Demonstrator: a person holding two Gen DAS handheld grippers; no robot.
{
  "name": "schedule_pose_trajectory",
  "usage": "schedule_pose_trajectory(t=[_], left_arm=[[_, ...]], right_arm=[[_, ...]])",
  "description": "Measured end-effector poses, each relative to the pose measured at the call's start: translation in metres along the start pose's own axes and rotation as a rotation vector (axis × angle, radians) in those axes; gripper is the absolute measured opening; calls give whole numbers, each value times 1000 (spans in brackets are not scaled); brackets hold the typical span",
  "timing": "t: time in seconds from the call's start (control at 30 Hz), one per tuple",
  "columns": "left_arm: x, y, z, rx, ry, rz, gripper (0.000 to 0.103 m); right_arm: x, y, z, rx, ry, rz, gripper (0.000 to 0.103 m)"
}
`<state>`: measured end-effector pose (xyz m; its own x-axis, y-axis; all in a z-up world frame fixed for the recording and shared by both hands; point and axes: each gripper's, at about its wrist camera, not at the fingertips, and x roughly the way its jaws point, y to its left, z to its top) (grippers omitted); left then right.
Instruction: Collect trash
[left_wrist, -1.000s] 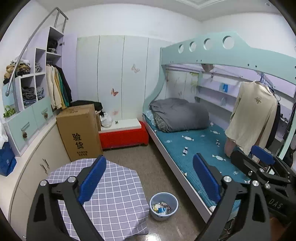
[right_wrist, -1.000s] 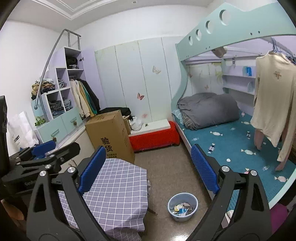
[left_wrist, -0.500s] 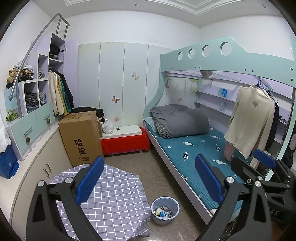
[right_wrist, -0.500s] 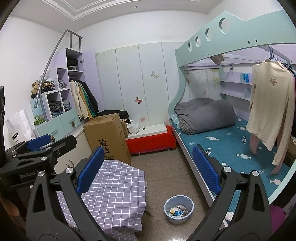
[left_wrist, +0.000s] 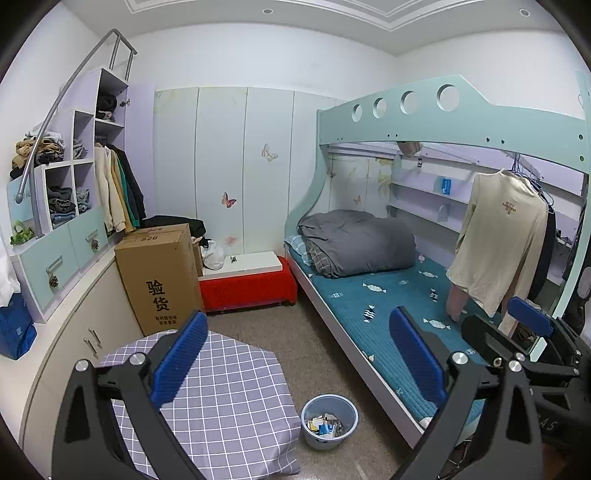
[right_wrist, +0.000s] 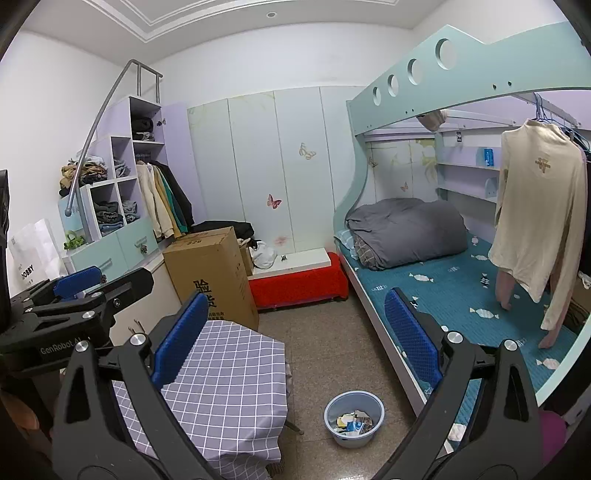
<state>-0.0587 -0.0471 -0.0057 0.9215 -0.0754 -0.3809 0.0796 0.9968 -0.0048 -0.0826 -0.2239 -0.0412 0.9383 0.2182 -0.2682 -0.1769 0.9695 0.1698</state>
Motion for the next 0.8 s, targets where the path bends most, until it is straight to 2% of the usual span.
schedule_pose_trajectory(t=[0.8], left_arm=[[5,-2,3,4,3,0,97]], right_arm=[[9,-3,2,10,14,5,94]])
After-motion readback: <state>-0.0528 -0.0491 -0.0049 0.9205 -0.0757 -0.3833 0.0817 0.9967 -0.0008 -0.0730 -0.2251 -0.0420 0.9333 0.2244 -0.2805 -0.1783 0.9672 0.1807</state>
